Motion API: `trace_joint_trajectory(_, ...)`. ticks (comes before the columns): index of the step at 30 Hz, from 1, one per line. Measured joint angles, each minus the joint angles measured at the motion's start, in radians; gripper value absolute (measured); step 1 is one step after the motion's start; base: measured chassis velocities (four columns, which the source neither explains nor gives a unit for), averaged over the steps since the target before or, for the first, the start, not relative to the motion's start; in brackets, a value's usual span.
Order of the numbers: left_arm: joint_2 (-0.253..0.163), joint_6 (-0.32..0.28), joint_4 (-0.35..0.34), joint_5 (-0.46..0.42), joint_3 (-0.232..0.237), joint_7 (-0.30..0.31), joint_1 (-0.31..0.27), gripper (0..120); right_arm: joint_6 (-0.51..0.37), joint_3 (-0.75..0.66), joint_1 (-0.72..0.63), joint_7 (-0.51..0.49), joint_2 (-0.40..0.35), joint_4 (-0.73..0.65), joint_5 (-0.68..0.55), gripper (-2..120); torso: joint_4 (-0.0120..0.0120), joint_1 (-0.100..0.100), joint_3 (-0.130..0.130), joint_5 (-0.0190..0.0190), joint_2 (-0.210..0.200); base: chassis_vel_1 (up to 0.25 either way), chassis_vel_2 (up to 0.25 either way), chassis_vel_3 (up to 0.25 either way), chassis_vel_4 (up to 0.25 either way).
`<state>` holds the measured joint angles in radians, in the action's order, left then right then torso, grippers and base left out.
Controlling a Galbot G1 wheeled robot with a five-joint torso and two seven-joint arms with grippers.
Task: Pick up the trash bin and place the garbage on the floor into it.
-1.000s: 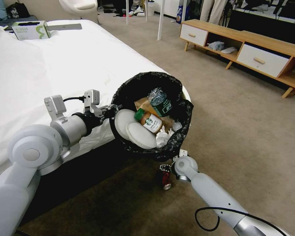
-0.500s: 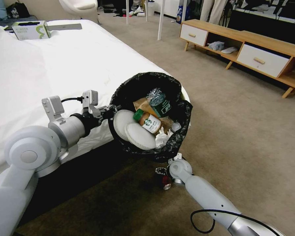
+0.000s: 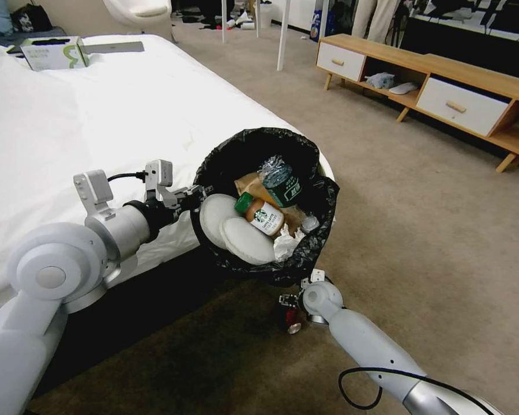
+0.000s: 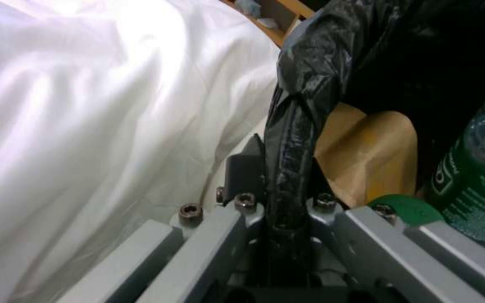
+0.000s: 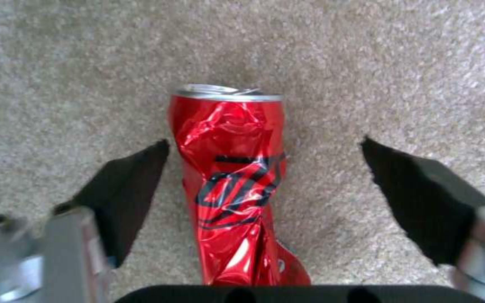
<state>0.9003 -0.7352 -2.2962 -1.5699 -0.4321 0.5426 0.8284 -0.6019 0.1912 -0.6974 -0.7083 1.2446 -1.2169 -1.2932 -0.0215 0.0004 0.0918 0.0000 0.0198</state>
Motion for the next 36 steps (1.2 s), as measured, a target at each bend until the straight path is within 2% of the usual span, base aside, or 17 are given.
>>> trace_joint_trajectory(2, 0.000, 0.000, 0.000, 0.000, 0.000, 0.000, 0.001, 2, 0.001, 0.000, -0.001, 0.002, 0.001, 0.002, 0.003, 84, 0.0000, 0.000, 0.000, 0.0000, 0.000, 0.000, 0.000, 0.000, 0.000)
trace_joint_trajectory(4, 0.000, 0.000, -0.001, 0.000, -0.003, 0.000, 0.004, 2, 0.001, 0.001, -0.002, 0.010, 0.000, 0.006, 0.011, 70, 0.0000, 0.000, 0.000, 0.0000, 0.000, 0.000, 0.000, 0.000, 0.000)
trace_joint_trajectory(5, 0.000, 0.000, -0.001, 0.000, -0.003, 0.000, 0.004, 2, 0.001, 0.001, -0.002, 0.010, 0.000, 0.006, 0.011, 70, 0.0000, 0.000, 0.000, 0.0000, 0.000, 0.000, 0.000, 0.000, 0.000)
trace_joint_trajectory(7, -0.001, 0.000, -0.004, 0.001, -0.006, 0.000, 0.008, 2, 0.001, 0.004, -0.003, 0.021, -0.002, 0.007, 0.017, 59, 0.0000, 0.000, 0.000, 0.0000, 0.000, 0.000, 0.000, 0.000, 0.000)
trace_joint_trajectory(8, -0.001, 0.000, -0.004, 0.001, -0.006, 0.000, 0.008, 2, 0.001, 0.004, -0.003, 0.021, -0.002, 0.007, 0.017, 59, 0.0000, 0.000, 0.000, 0.0000, 0.000, 0.000, 0.000, 0.000, 0.000)
trace_joint_trajectory(10, 0.000, 0.000, -0.005, 0.001, -0.007, 0.000, 0.012, 2, 0.004, 0.009, -0.004, 0.034, 0.001, 0.013, 0.026, 47, 0.0000, 0.000, 0.000, 0.0000, 0.000, 0.000, 0.000, 0.000, 0.000)
trace_joint_trajectory(11, 0.000, 0.000, -0.005, 0.001, -0.007, 0.000, 0.012, 2, 0.004, 0.009, -0.004, 0.034, 0.001, 0.013, 0.026, 47, 0.0000, 0.000, 0.000, 0.0000, 0.000, 0.000, 0.000, 0.000, 0.000)
trace_joint_trajectory(13, 0.000, 0.000, -0.006, 0.003, -0.007, -0.001, 0.015, 2, 0.006, 0.010, -0.006, 0.041, 0.005, 0.015, 0.031, 37, 0.0000, 0.000, 0.000, -0.0001, 0.000, 0.000, 0.000, 0.000, 0.000)
trace_joint_trajectory(16, 0.000, 0.000, -0.006, 0.004, -0.007, -0.001, 0.017, 2, 0.012, 0.012, -0.011, 0.048, 0.005, 0.016, 0.040, 31, -0.0001, 0.000, 0.000, -0.0002, 0.000, 0.000, 0.000, 0.000, 0.000)
trace_joint_trajectory(21, -0.003, 0.000, -0.007, 0.004, -0.007, -0.002, 0.017, 2, 0.014, 0.017, -0.011, 0.053, -0.004, 0.011, 0.043, 25, 0.0000, 0.000, 0.000, 0.0000, 0.000, 0.000, 0.000, 0.000, 0.000)
trace_joint_trajectory(36, -0.005, 0.000, -0.006, -0.009, -0.005, 0.010, 0.016, 2, 0.033, 0.008, 0.010, 0.059, -0.033, -0.026, 0.082, 25, 0.0002, 0.000, 0.000, 0.0001, 0.000, 0.000, 0.000, 0.000, 0.000)
